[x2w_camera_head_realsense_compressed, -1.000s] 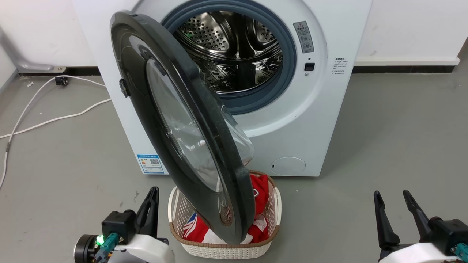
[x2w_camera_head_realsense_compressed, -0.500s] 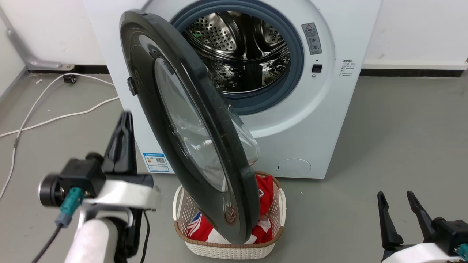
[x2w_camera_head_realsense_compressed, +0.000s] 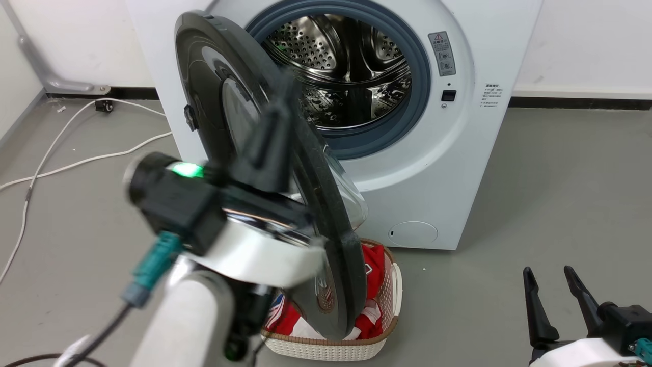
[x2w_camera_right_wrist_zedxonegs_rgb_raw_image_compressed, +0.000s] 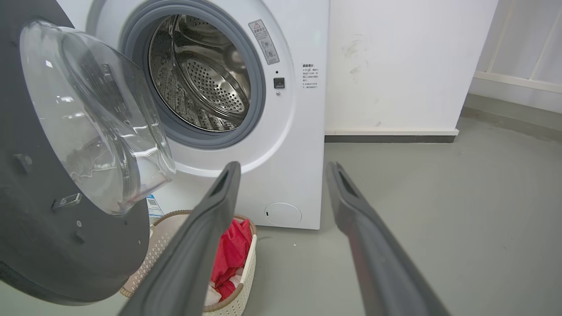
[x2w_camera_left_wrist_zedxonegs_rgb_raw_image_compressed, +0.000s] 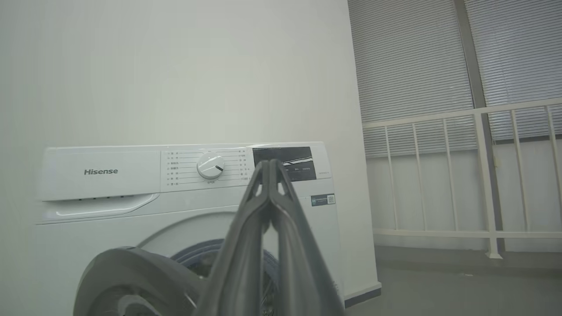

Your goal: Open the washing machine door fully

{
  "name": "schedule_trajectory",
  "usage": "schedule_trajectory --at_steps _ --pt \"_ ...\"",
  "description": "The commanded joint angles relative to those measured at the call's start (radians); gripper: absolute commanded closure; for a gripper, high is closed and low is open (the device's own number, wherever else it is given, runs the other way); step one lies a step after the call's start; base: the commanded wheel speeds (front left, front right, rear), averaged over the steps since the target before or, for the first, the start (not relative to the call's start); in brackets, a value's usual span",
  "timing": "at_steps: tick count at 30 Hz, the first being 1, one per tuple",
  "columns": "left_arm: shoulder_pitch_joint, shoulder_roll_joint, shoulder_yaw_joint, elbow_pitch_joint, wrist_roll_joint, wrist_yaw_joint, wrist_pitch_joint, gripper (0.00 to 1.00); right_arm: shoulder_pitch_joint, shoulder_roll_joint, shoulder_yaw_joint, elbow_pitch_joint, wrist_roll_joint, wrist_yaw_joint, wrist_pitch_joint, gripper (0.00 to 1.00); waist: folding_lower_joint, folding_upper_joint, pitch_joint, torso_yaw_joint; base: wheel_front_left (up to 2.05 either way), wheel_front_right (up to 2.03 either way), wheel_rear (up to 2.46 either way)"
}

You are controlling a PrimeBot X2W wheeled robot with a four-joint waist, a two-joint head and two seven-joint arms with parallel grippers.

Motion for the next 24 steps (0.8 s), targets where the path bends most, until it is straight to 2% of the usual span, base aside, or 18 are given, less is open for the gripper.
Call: schedule_trajectory --at_steps 1,8,16,22,24 --pt "0.002 -0.007 -0.024 -0.006 -0.009 -0.011 0.012 1.00 -0.016 0.002 0.002 0.003 -0.005 0.000 0.000 0.00 -0.0001 0.0000 0.000 -0.003 0.00 0.00 0.00" --pt "0.104 -0.038 -0.214 0.024 -0.079 -0.054 0.106 1.00 -0.008 0.002 0.000 0.007 -0.008 0.000 0.001 0.00 -0.0001 0.0000 0.001 -0.008 0.00 0.00 0.00" --pt "0.258 -0.033 -0.377 0.123 -0.127 -0.081 0.185 1.00 -0.008 0.002 -0.004 0.012 -0.021 0.000 -0.001 0.00 -0.0001 0.0000 0.013 -0.006 0.00 0.00 0.00" --pt "0.286 -0.024 -0.448 0.265 -0.123 -0.114 0.175 1.00 -0.025 0.002 0.006 0.021 -0.024 0.000 0.001 0.00 -0.0001 0.0000 0.020 -0.010 0.00 0.00 0.00" --pt "0.274 -0.028 -0.447 0.309 -0.120 -0.110 0.154 1.00 -0.029 0.002 0.010 0.025 -0.026 0.000 0.002 0.00 -0.0001 0.0000 0.020 -0.015 0.00 0.00 0.00"
